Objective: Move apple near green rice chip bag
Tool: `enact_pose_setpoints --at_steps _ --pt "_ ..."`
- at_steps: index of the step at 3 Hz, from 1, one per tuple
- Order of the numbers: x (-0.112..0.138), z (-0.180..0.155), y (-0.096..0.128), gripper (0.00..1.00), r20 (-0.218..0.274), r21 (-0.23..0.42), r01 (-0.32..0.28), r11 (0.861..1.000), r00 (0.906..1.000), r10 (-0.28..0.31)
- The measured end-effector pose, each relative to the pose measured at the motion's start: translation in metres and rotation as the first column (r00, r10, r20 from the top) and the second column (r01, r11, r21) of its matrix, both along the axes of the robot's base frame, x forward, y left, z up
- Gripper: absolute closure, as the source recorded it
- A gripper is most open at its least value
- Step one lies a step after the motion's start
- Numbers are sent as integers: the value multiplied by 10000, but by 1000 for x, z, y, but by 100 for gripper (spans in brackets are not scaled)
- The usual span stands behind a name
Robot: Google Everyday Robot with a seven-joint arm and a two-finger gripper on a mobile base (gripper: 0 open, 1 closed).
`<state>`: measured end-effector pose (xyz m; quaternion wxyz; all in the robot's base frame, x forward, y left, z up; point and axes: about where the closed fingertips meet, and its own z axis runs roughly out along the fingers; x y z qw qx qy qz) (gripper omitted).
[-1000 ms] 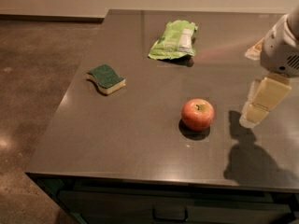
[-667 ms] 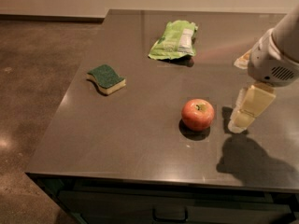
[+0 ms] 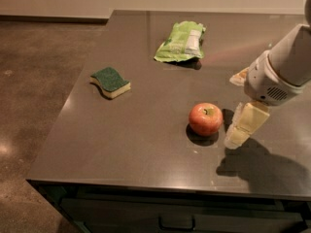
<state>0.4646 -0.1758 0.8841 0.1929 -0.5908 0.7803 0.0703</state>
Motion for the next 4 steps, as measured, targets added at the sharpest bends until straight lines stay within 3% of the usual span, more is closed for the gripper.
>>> enact_pose_setpoints --at_steps 3,4 --pt "5 -23 49 0 194 794 -904 9927 9958 891" --pt "10 -28 52 16 307 732 -986 9924 9948 966"
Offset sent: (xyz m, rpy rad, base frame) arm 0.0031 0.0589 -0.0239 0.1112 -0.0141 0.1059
